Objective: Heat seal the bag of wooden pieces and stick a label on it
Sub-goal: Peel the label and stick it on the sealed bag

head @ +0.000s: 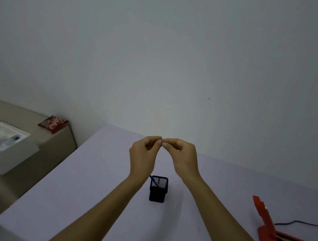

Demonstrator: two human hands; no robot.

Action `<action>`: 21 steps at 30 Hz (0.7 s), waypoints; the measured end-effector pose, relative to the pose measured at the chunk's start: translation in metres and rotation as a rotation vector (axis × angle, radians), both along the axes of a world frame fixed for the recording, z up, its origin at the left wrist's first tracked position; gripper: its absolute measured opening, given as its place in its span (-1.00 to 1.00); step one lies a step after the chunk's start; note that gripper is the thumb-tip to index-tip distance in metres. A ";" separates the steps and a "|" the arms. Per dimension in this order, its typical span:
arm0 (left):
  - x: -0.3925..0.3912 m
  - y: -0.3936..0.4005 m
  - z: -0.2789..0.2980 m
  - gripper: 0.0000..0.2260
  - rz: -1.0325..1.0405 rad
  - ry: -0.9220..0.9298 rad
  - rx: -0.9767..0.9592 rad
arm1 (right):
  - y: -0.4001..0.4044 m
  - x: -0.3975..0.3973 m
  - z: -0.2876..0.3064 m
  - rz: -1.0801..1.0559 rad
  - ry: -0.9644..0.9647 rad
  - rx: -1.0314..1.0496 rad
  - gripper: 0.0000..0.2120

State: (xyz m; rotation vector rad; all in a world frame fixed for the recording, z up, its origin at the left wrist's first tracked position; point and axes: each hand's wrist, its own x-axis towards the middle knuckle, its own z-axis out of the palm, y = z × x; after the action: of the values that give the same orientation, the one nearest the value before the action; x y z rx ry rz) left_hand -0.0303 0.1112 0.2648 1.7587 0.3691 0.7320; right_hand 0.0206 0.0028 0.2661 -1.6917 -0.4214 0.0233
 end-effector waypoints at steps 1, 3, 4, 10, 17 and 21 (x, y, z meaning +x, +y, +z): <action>0.000 0.001 -0.001 -0.85 0.002 -0.001 0.006 | 0.000 -0.001 0.001 0.005 -0.011 -0.012 -0.89; -0.001 0.001 -0.002 -0.85 0.004 -0.001 0.025 | 0.000 -0.002 0.001 0.003 -0.025 -0.029 -0.89; -0.001 0.001 -0.002 -0.84 0.003 -0.003 0.035 | 0.000 -0.002 0.002 0.000 -0.030 -0.037 -0.89; -0.003 0.003 -0.003 -0.82 -0.063 -0.022 0.058 | -0.003 -0.001 0.004 -0.040 -0.059 -0.078 -0.88; 0.000 0.012 -0.004 -0.82 -0.176 0.009 0.082 | -0.004 0.003 0.013 0.028 0.315 -0.015 -0.90; 0.002 0.018 -0.007 -0.79 -0.229 0.031 0.138 | -0.007 0.006 0.015 0.085 0.480 0.051 -0.85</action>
State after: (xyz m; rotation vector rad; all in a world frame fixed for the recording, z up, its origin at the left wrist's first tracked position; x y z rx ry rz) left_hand -0.0281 0.1297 0.2577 1.9068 0.1370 0.5777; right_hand 0.0269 -0.0046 0.2815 -1.5538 -0.1306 0.4674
